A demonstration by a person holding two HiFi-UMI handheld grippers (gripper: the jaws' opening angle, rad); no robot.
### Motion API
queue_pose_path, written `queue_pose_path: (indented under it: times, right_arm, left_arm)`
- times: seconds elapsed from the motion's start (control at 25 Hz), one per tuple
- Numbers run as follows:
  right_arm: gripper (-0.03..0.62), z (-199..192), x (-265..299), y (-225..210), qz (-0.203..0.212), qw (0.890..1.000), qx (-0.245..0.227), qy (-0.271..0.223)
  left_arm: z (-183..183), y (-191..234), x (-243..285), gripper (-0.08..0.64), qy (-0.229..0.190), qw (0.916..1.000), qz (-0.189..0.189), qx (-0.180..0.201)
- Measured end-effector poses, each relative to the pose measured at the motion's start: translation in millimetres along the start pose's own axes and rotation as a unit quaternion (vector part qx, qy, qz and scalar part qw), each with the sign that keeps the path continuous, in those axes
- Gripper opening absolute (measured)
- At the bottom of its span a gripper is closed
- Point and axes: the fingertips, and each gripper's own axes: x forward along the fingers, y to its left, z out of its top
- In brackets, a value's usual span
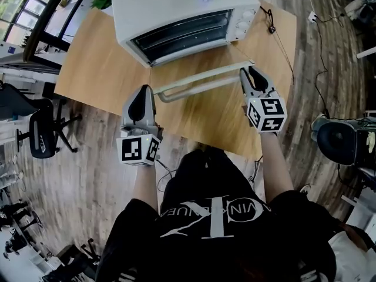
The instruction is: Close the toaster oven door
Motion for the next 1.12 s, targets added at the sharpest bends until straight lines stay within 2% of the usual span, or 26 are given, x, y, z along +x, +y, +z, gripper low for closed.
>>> queue_pose_path:
  times: [1.12]
  right_arm:
    - [0.086,69.5,30.5,-7.2,-0.009,0.999,-0.002,-0.034]
  left_arm:
    - [20.8,27.8,3.0,0.011,-0.023,0.9995,0.021,0.004]
